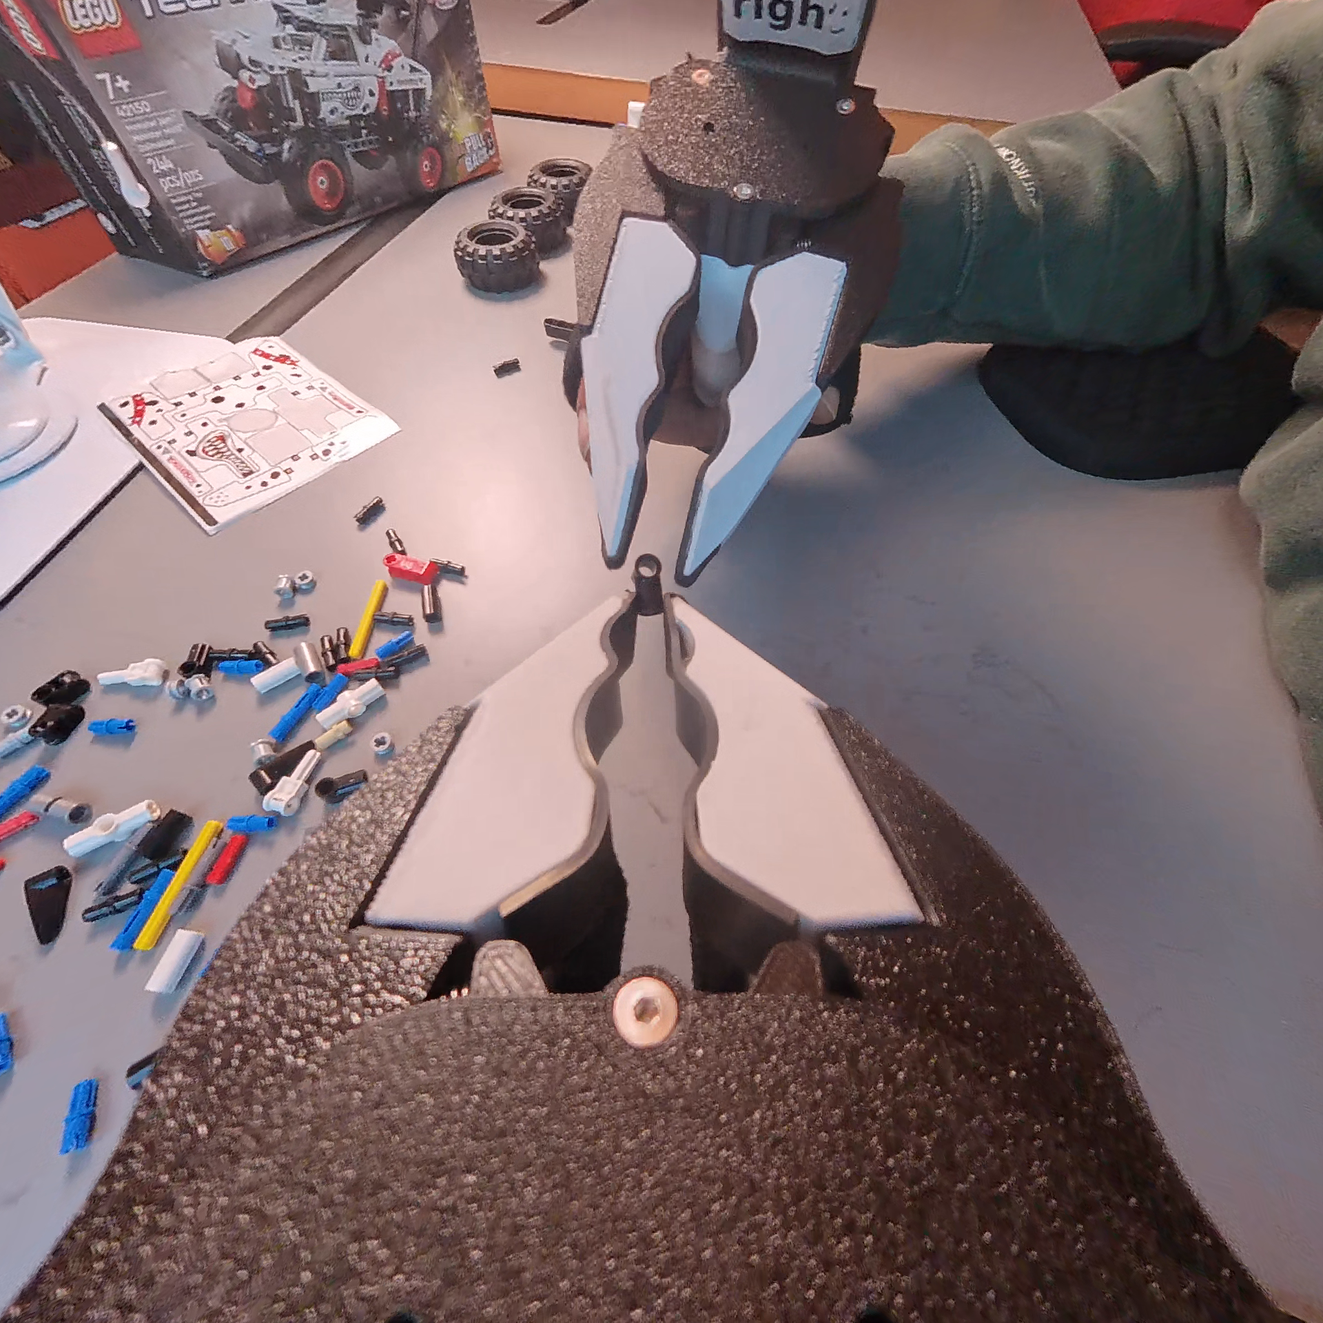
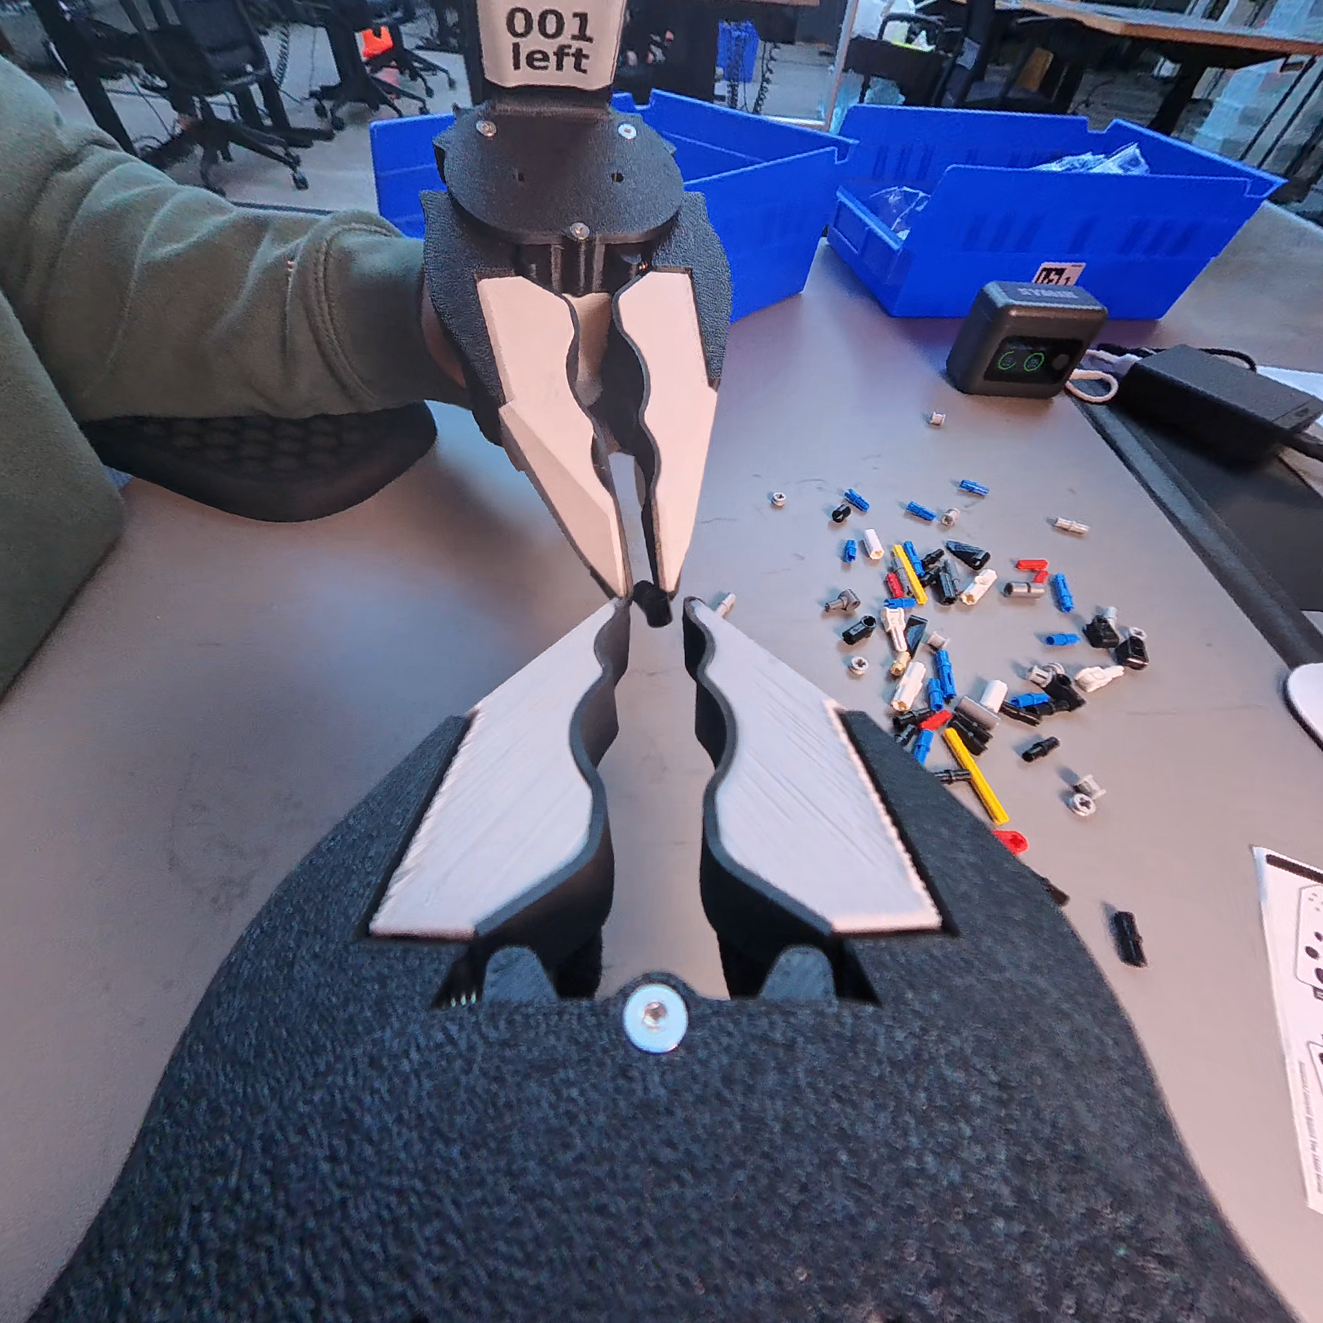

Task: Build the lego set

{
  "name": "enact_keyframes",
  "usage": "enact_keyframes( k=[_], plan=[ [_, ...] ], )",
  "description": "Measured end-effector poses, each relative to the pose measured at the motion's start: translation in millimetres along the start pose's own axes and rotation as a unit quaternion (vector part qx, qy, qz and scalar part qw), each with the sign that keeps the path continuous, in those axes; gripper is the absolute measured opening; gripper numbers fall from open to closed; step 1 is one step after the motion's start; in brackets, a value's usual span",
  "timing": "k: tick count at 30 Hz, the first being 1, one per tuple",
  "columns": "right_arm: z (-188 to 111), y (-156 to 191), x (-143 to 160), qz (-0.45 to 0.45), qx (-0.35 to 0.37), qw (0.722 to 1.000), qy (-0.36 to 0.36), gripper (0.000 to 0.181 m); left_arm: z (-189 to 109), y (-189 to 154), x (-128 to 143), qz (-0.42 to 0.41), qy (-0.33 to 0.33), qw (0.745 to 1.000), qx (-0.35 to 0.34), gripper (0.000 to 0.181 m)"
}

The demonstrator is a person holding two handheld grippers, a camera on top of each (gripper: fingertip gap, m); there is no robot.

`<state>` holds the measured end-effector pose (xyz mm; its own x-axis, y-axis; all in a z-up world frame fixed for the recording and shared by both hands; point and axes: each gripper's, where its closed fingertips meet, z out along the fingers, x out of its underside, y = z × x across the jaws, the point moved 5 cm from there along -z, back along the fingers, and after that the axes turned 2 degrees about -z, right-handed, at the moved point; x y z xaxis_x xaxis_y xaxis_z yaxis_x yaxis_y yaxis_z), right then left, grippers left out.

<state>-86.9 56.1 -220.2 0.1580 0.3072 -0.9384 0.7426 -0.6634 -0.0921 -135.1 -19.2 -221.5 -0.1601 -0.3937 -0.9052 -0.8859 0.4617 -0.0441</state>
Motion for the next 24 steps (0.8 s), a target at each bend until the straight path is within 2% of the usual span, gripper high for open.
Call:
enact_keyframes(
  k=[9, 14, 20, 24],
  plan=[
    [-8, 5, -1, 0.000, -0.039, 0.999, -0.018, 0.007, -1, -10, -3, 0.015, -0.005, 1.000, 0.025, 0.006],
    [-29, -5, -7, 0.031, -0.029, 0.998, -0.056, 0.007, -12, 6, 4, 0.003, 0.004, 1.000, -0.015, 0.007],
    [-24, -3, -6, 0.034, -0.029, 0.997, -0.062, 0.007, -14, 18, 11, -0.004, 0.020, 0.998, -0.054, 0.007],
    [-24, -4, -4, 0.036, -0.022, 0.997, -0.062, 0.007, -18, 40, 24, -0.024, 0.049, 0.991, -0.121, 0.008]
  ],
)
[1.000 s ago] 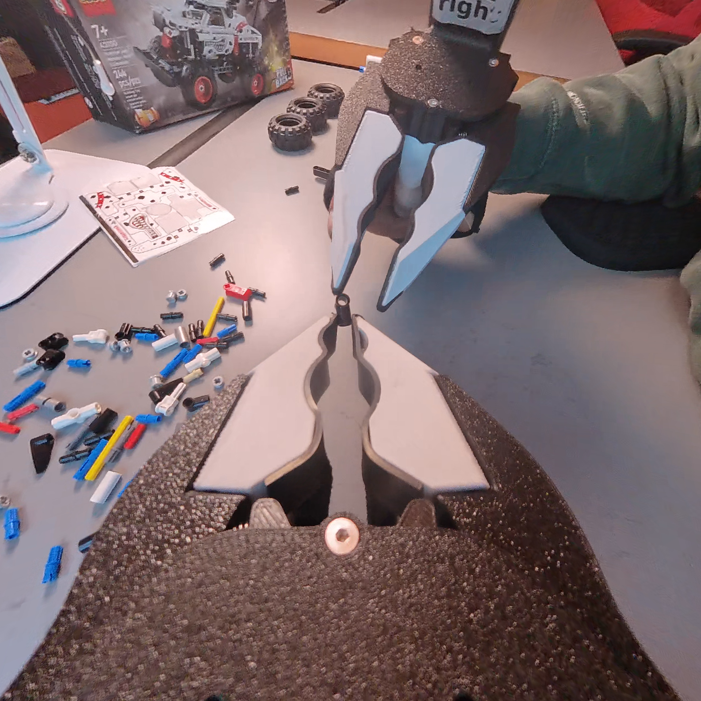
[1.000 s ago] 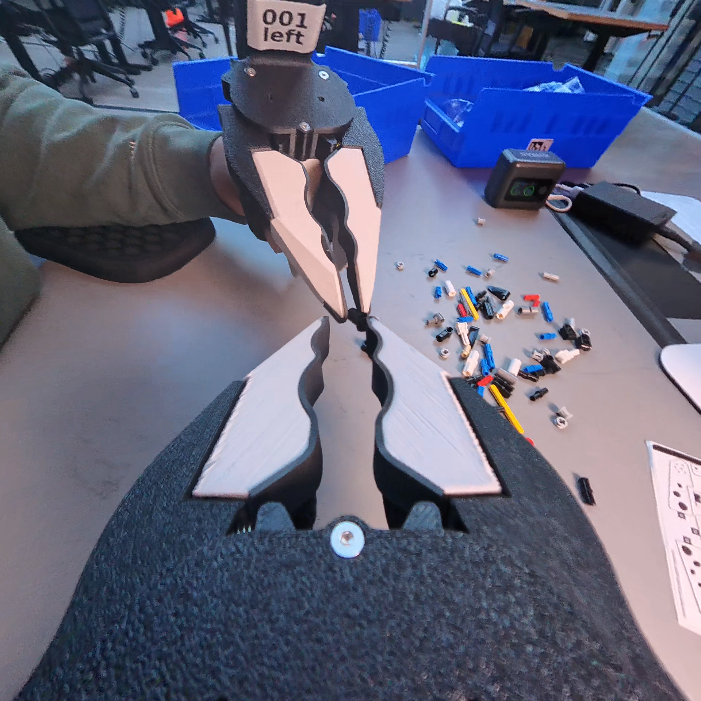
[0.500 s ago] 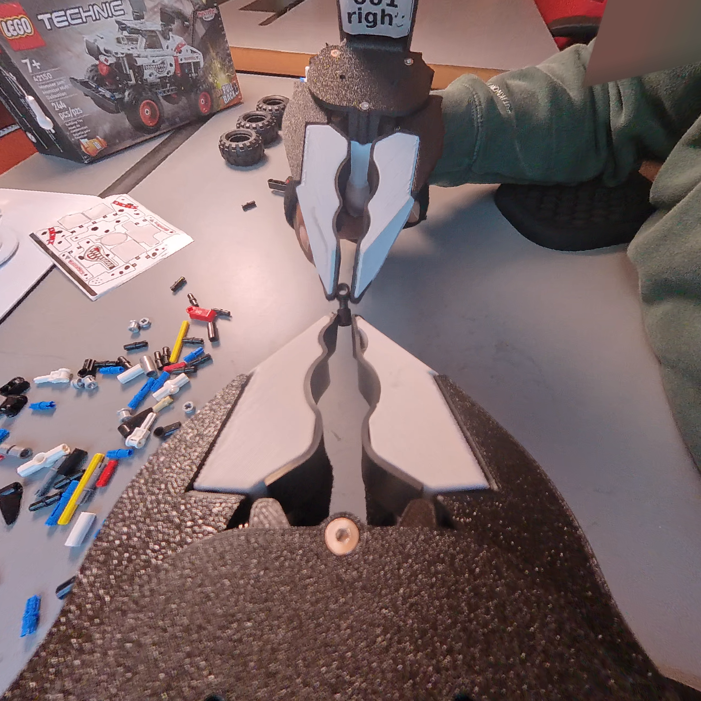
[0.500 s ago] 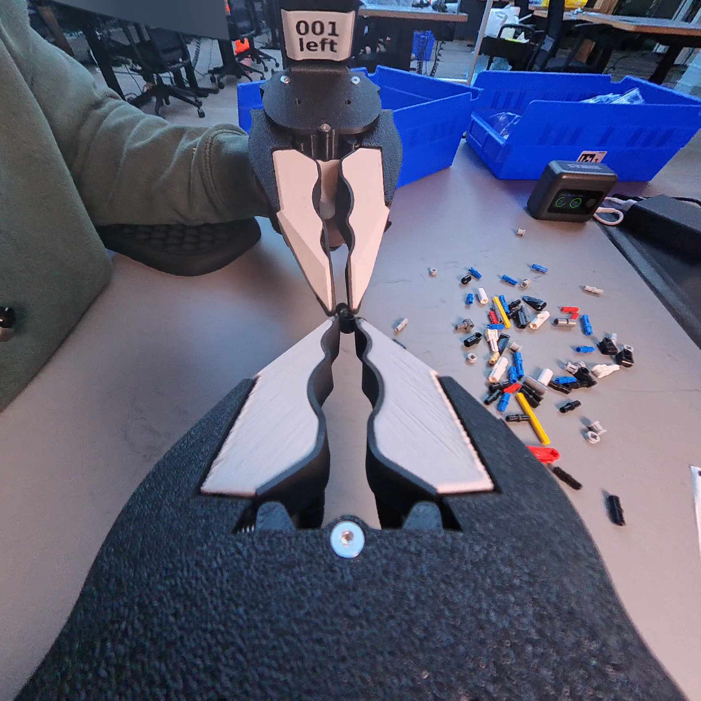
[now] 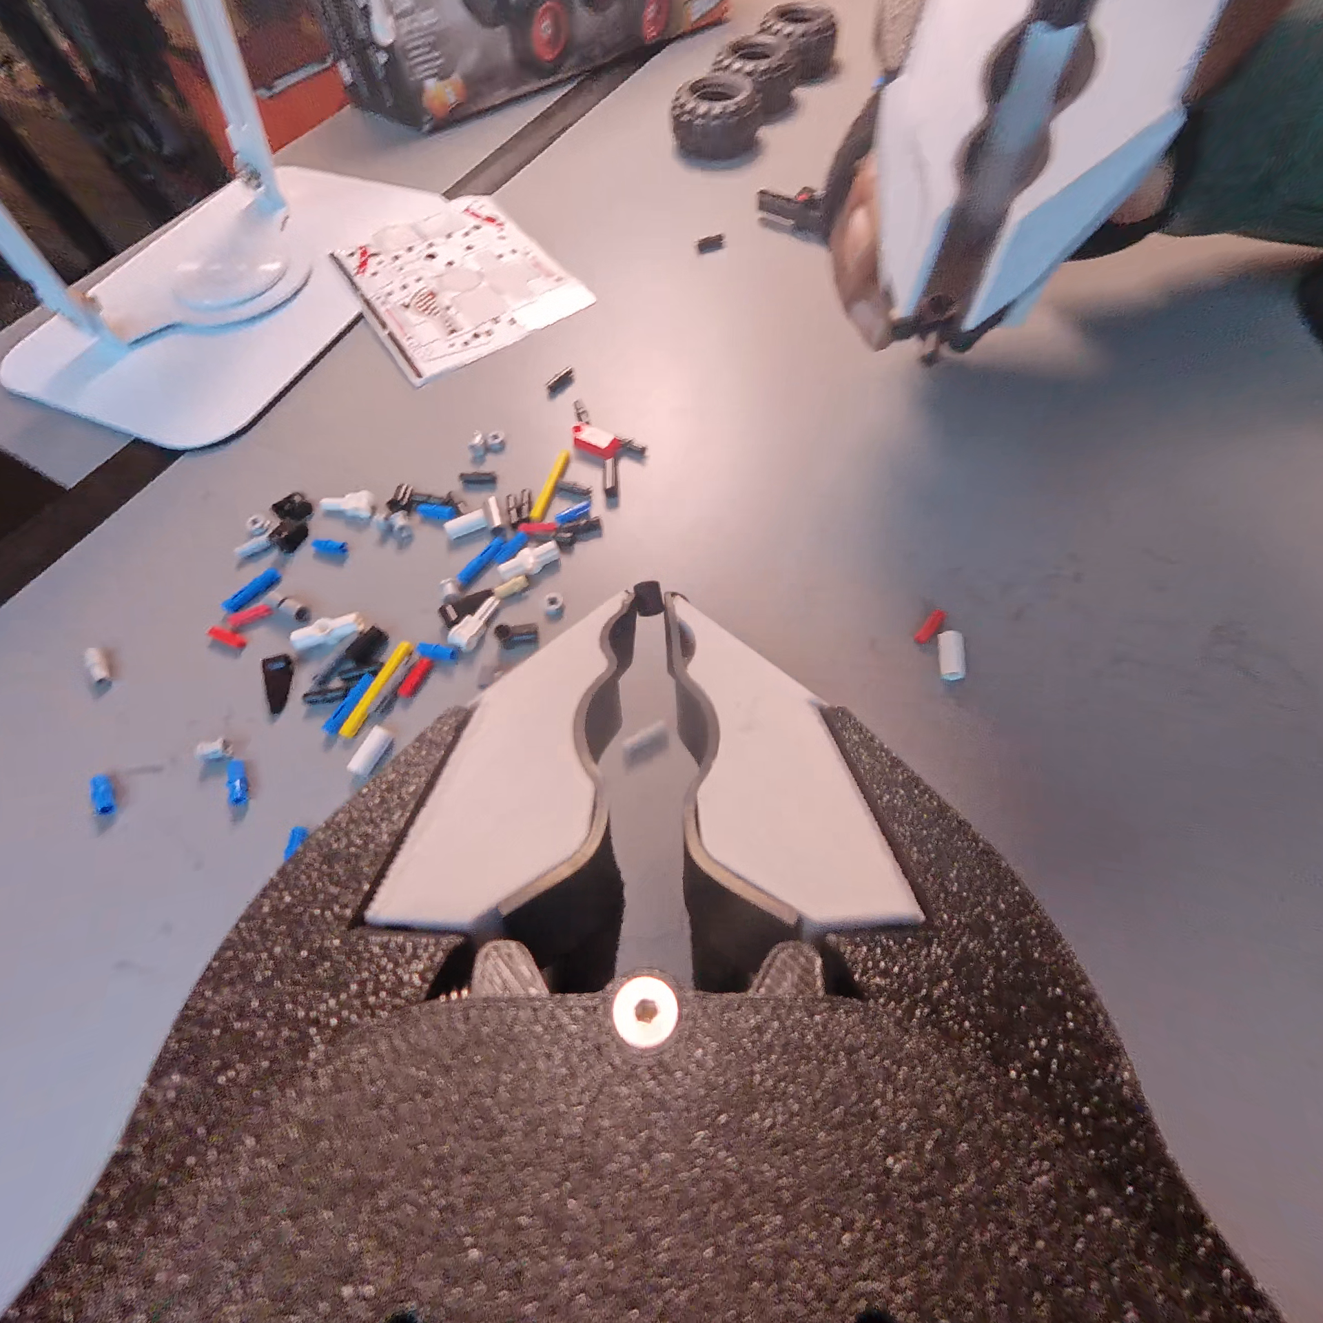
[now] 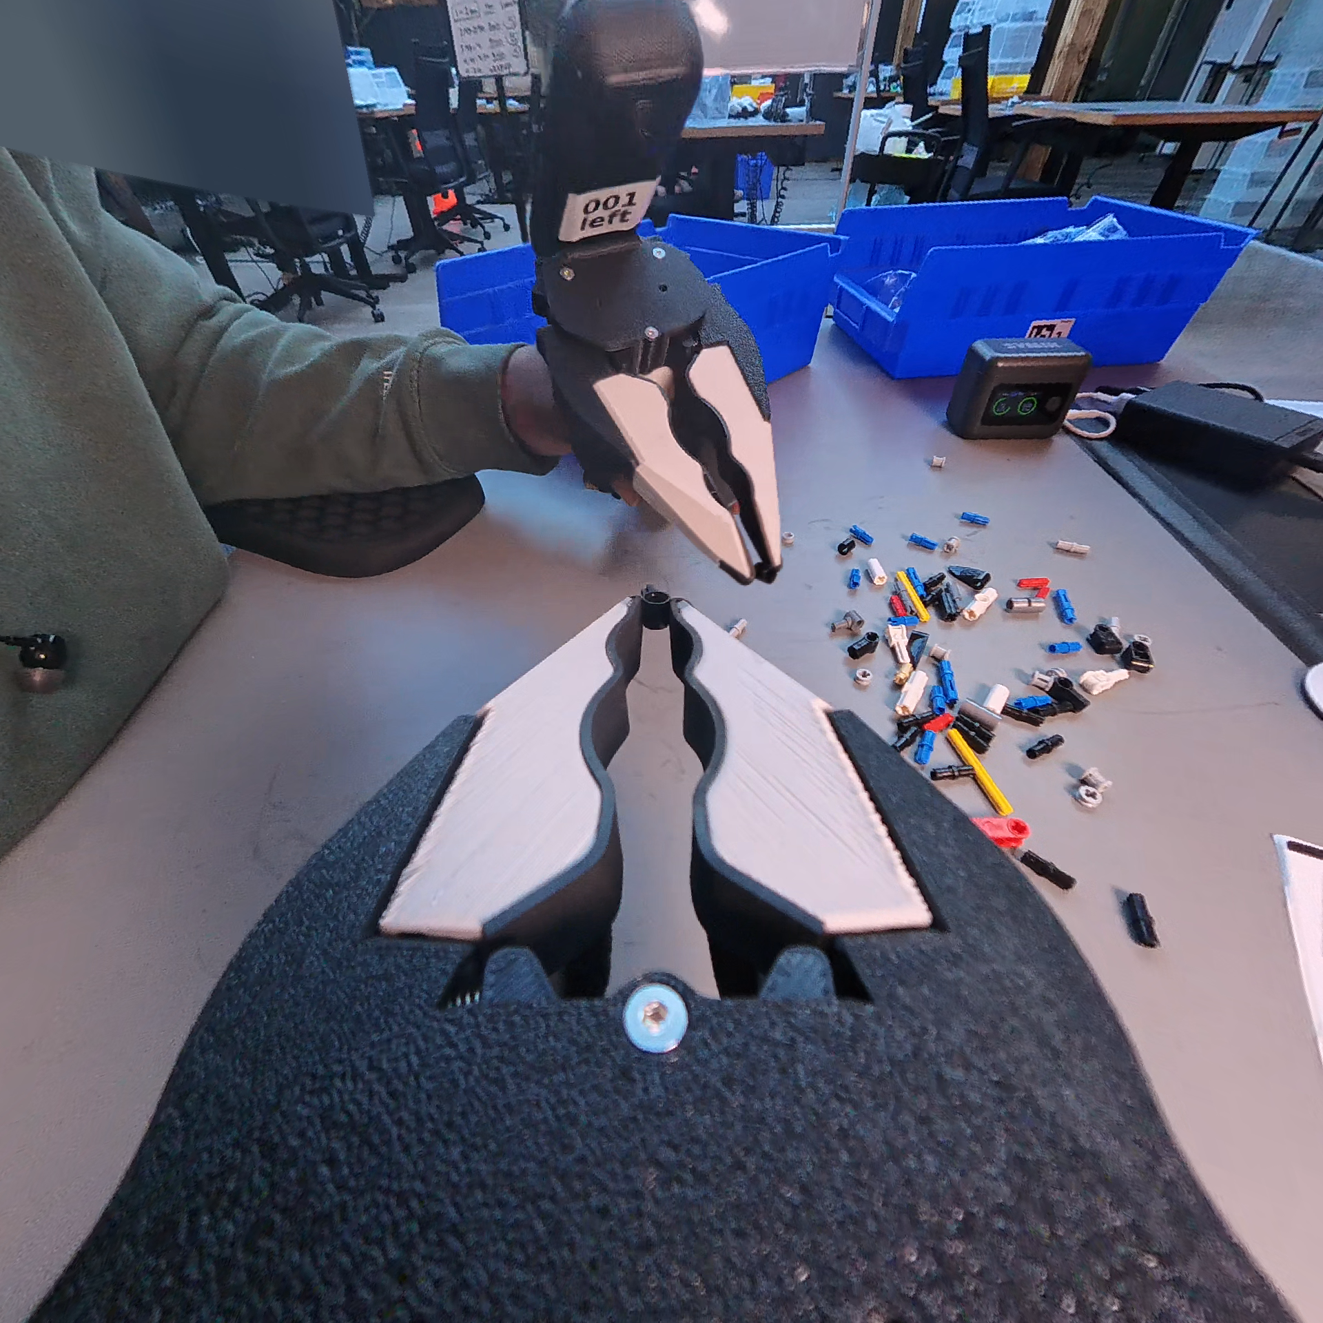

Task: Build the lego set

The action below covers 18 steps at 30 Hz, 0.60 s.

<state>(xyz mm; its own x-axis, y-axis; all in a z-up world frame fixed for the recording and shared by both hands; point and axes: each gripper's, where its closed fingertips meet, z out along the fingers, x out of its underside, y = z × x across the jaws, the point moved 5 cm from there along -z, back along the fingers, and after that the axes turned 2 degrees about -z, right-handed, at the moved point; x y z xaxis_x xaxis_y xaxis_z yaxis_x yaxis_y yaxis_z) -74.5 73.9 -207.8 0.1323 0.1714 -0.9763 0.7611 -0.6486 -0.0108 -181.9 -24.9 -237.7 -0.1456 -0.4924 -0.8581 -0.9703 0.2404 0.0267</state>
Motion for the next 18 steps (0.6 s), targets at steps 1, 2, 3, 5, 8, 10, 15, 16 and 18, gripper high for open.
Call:
enact_keyframes(
  k=[1, 2, 3, 5, 8, 10, 15, 16, 18],
  plan=[
    [0, 0, 1, 0.001, 0.002, 1.000, 0.000, 0.007, 1, 6, 4, -0.010, 0.010, 1.000, -0.015, 0.008],
    [0, -1, 1, 0.002, 0.003, 1.000, 0.001, 0.007, 3, 12, 9, -0.023, 0.021, 0.999, -0.028, 0.017],
    [0, -1, 2, 0.002, 0.005, 1.000, 0.003, 0.007, 4, 17, 14, -0.035, 0.031, 0.998, -0.044, 0.029],
    [0, -1, 4, 0.001, 0.010, 1.000, 0.006, 0.007, 3, 24, 18, -0.049, 0.035, 0.996, -0.061, 0.037],
    [-2, -2, 3, 0.001, 0.018, 1.000, 0.004, 0.007, -3, 27, 15, -0.055, 0.019, 0.996, -0.071, 0.041],
    [-4, -3, 2, 0.001, 0.023, 1.000, -0.002, 0.007, -6, 26, 13, -0.059, 0.006, 0.996, -0.068, 0.040],
    [-7, -2, -4, 0.023, 0.016, 0.999, -0.035, 0.007, -8, 2, -3, -0.081, -0.065, 0.994, 0.019, 0.029],
    [-8, -1, -5, 0.028, 0.011, 0.999, -0.041, 0.007, -7, -7, -9, -0.087, -0.086, 0.991, 0.048, 0.027],
    [-7, 1, -7, 0.030, 0.004, 0.999, -0.045, 0.007, -5, -24, -21, -0.103, -0.125, 0.981, 0.106, 0.025]
  ],
)
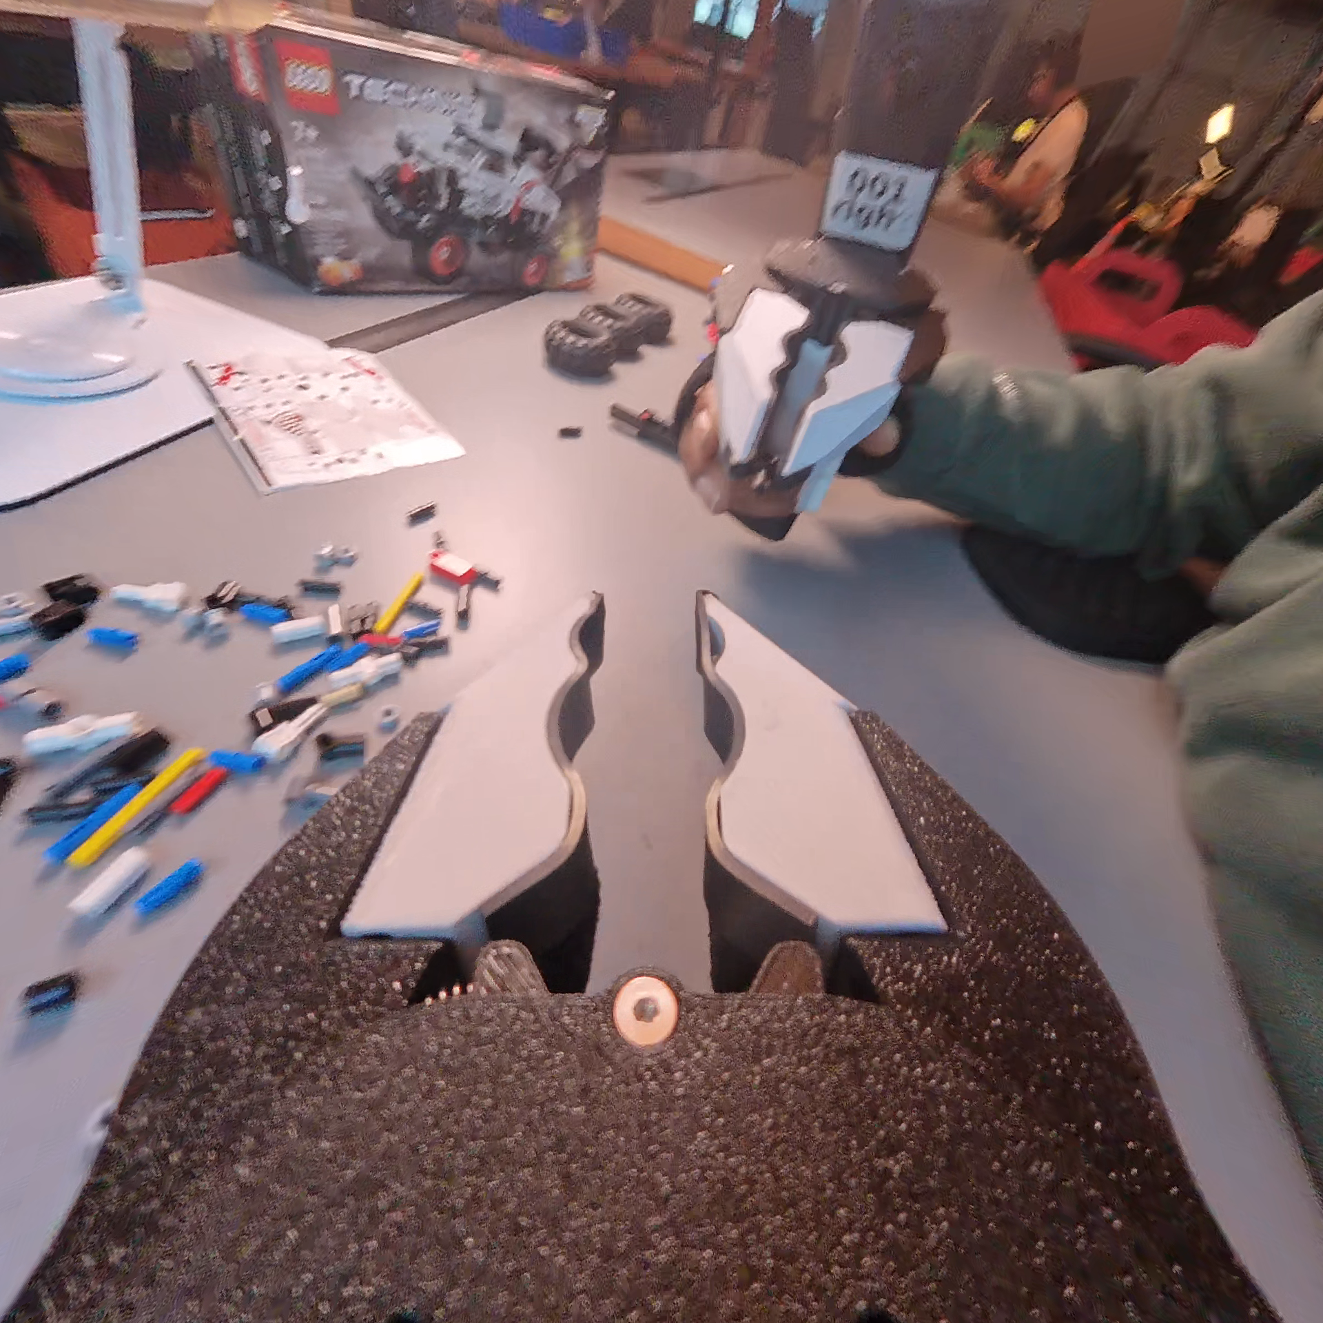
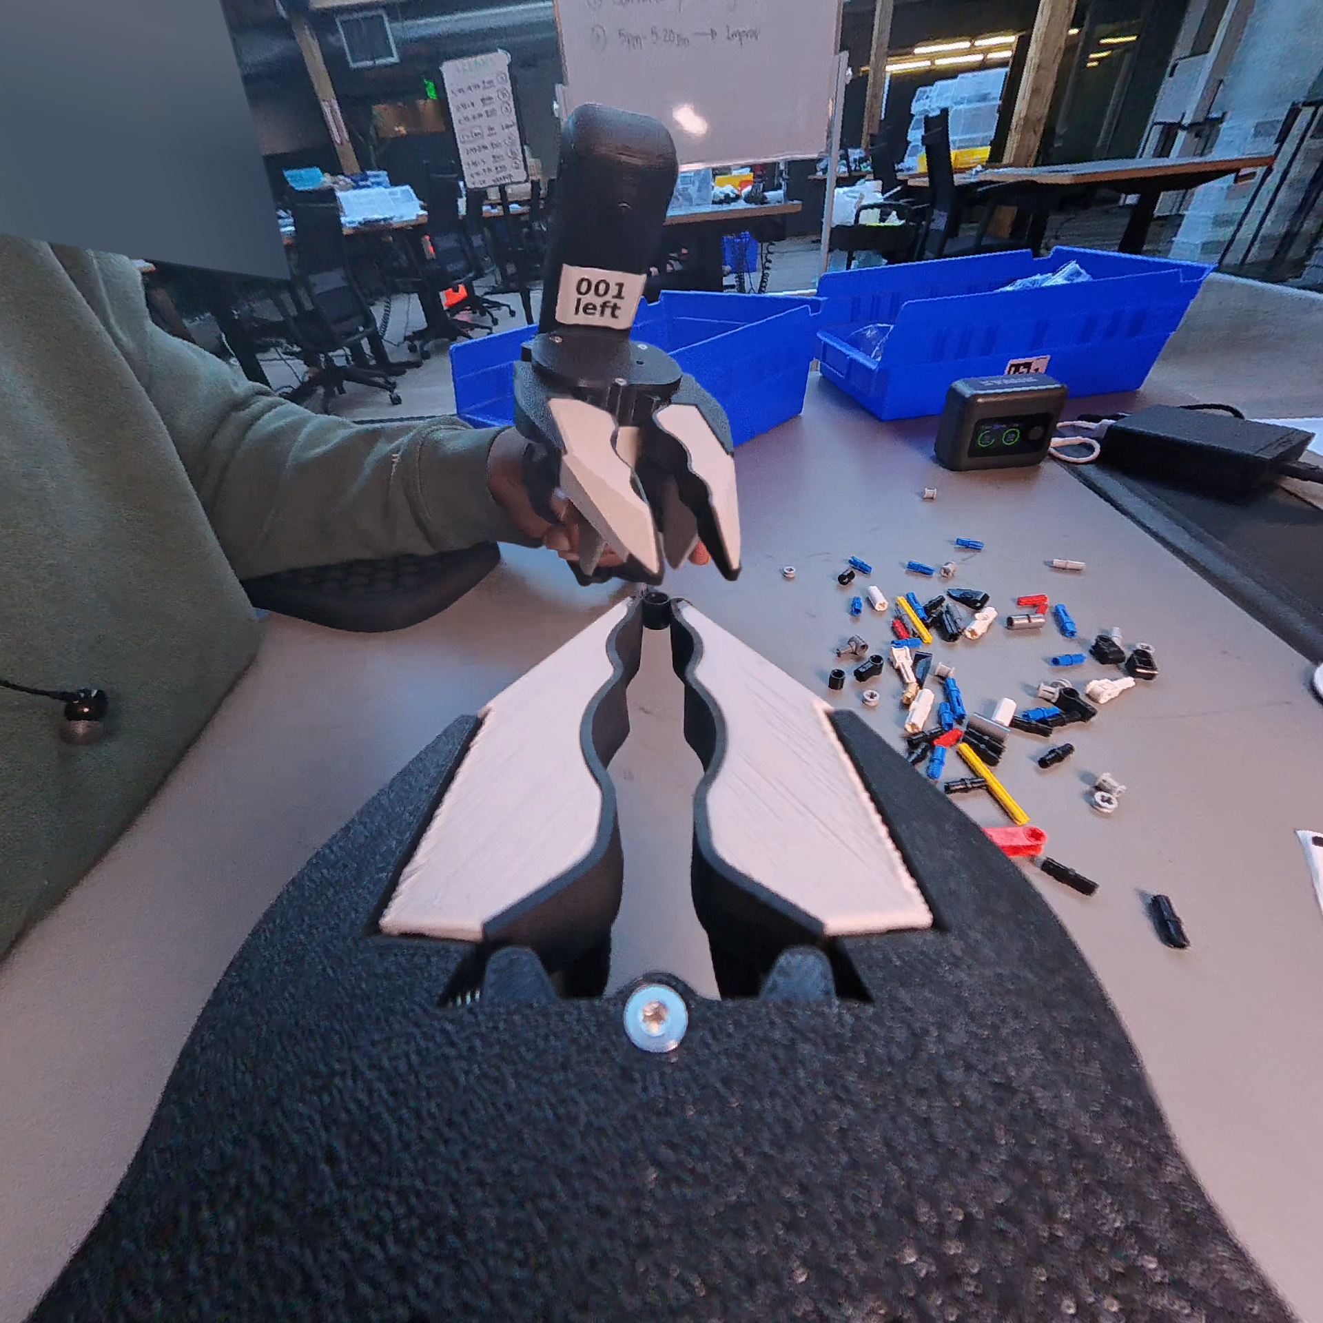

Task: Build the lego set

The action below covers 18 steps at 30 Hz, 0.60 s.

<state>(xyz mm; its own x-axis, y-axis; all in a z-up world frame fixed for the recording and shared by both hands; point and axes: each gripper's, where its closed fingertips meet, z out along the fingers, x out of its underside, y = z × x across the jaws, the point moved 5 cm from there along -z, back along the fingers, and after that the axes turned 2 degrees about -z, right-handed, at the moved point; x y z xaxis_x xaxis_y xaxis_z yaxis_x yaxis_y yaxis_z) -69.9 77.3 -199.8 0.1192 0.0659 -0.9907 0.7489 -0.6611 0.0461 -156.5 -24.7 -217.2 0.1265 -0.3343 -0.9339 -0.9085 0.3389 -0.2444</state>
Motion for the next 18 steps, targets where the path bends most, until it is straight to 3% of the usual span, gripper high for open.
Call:
enact_keyframes(
  k=[3, 9, 12, 18],
  plan=[
    [2, 7, 0, -0.009, -0.012, 1.000, 0.012, 0.007, 9, -19, -7, -0.031, -0.029, 0.997, 0.066, 0.023],
    [7, 21, 1, -0.034, -0.012, 0.999, 0.036, 0.007, 13, -44, -8, -0.006, -0.030, 0.992, 0.123, 0.010],
    [7, 26, -2, -0.041, -0.010, 0.998, 0.040, 0.007, 12, -48, -9, 0.007, -0.028, 0.992, 0.124, 0.000],
    [5, 41, -4, -0.050, 0.000, 0.998, 0.045, 0.007, 12, -56, -9, 0.017, -0.025, 0.991, 0.133, 0.005]
  ],
)
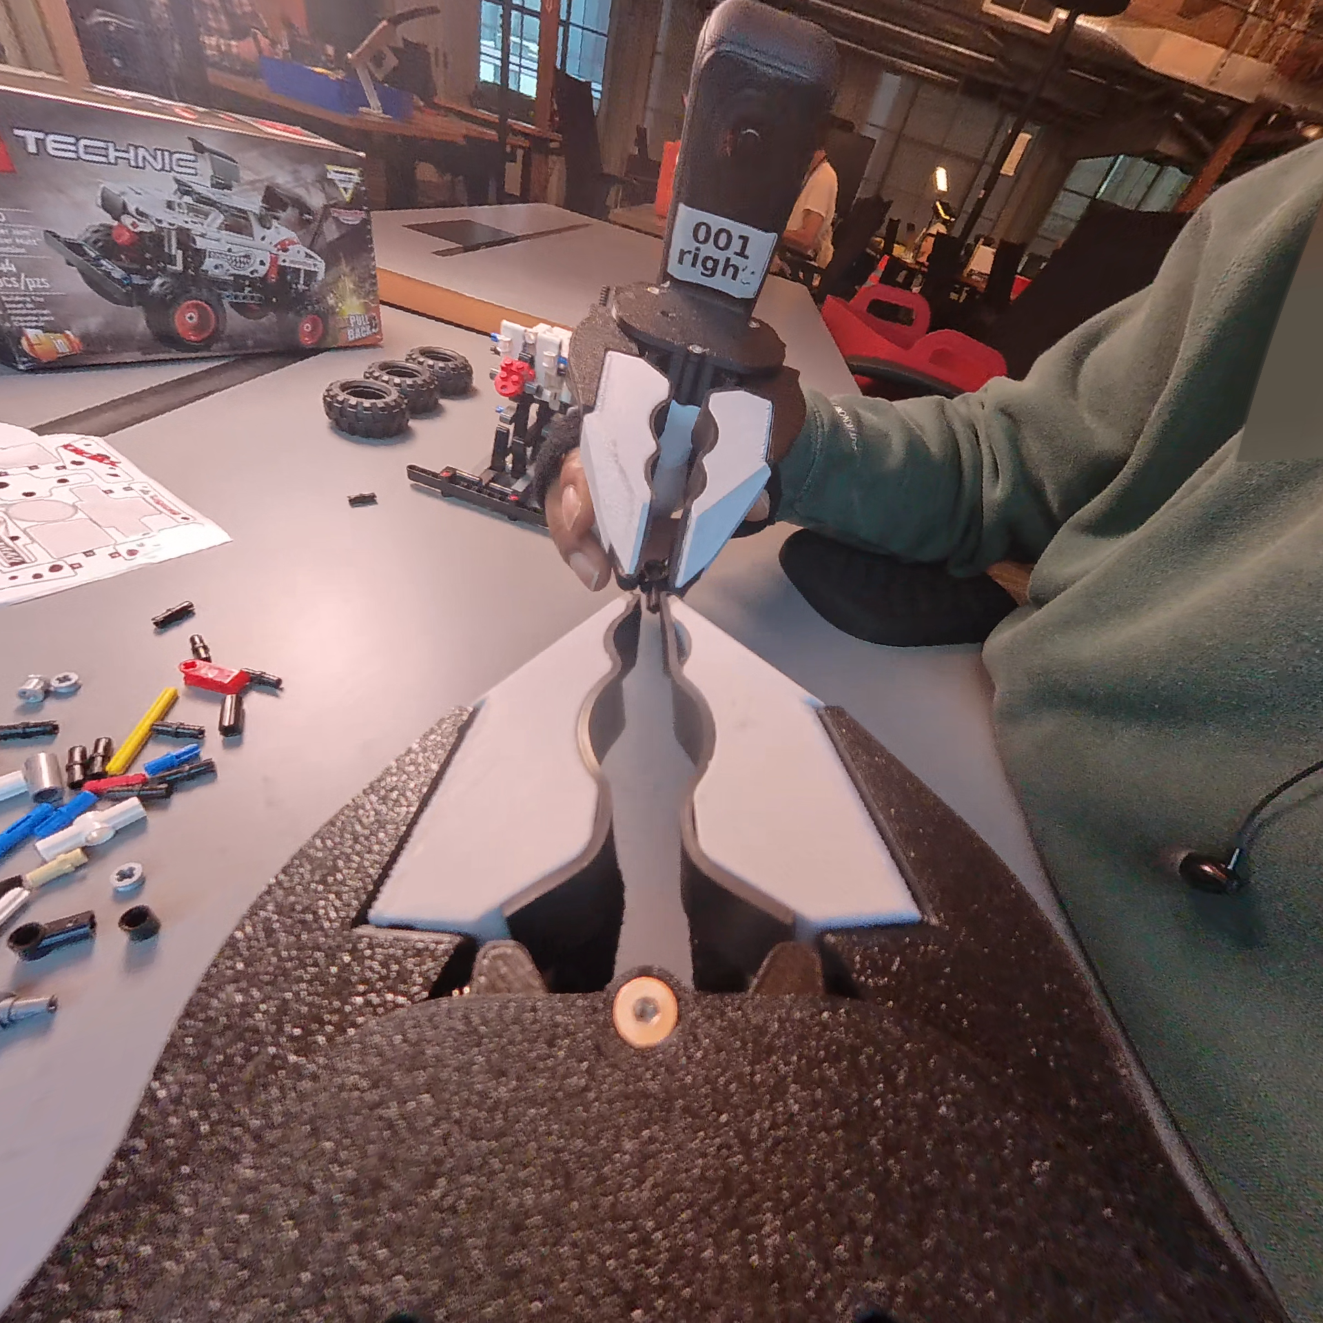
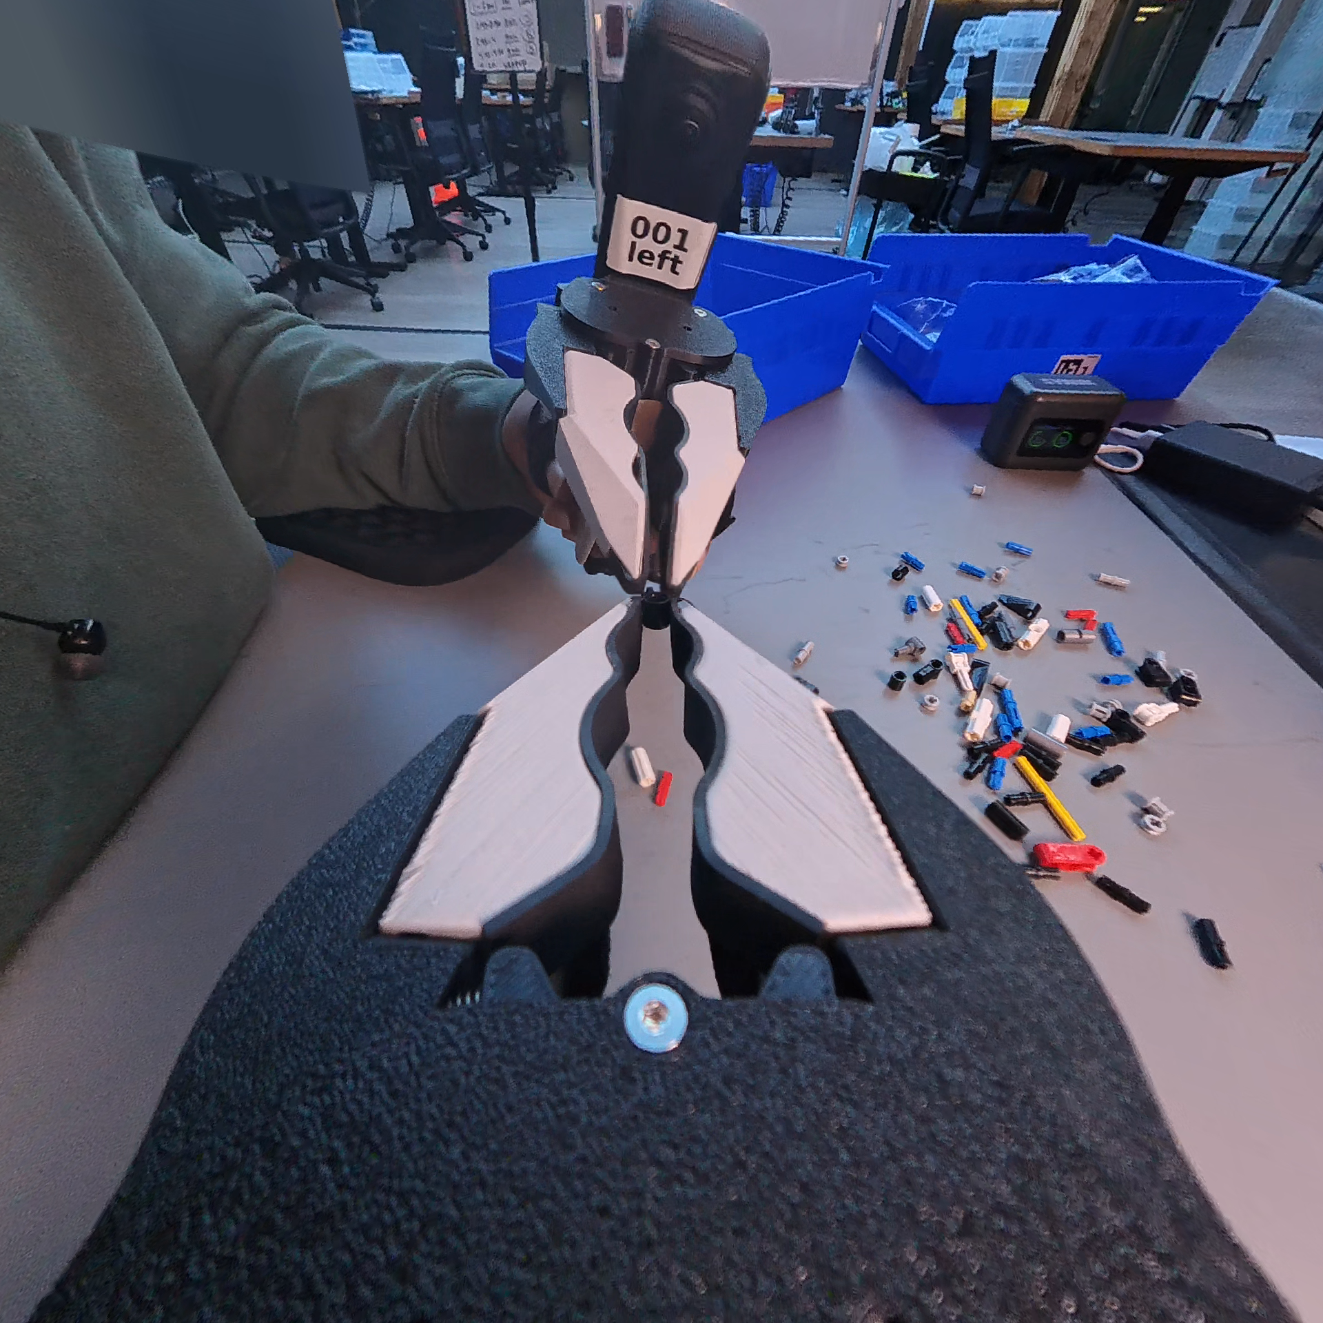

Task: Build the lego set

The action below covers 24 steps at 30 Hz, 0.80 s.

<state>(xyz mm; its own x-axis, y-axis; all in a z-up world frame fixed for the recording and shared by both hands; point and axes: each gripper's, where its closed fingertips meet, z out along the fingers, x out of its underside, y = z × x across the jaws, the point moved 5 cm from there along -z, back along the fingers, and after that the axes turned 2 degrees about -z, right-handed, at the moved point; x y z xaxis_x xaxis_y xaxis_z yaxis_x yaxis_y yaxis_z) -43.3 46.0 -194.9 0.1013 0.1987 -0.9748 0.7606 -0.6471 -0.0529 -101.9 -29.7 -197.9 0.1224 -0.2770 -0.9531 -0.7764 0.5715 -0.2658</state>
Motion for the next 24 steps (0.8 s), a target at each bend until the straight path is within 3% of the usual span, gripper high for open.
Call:
enact_keyframes(
  k=[4, 10, 14, 19, 24],
  plan=[
    [-1, 11, 4, -0.007, 0.011, 1.000, 0.019, 0.007, 5, -7, 6, 0.014, 0.032, 0.999, 0.013, 0.004],
    [2, 29, 35, -0.040, 0.027, 0.991, 0.128, 0.008, 20, -13, 34, 0.052, 0.143, 0.988, 0.005, 0.003],
    [1, 36, 42, -0.054, 0.023, 0.986, 0.157, 0.007, 26, -15, 43, 0.047, 0.169, 0.984, 0.016, 0.003],
    [-3, 22, 51, -0.063, 0.066, 0.975, 0.204, 0.007, 24, -1, 38, 0.056, 0.140, 0.988, -0.044, 0.001],
    [4, 8, 80, -0.052, 0.091, 0.949, 0.297, 0.007, -9, 30, 8, 0.054, 0.024, 0.985, -0.161, 0.028]
  ],
)
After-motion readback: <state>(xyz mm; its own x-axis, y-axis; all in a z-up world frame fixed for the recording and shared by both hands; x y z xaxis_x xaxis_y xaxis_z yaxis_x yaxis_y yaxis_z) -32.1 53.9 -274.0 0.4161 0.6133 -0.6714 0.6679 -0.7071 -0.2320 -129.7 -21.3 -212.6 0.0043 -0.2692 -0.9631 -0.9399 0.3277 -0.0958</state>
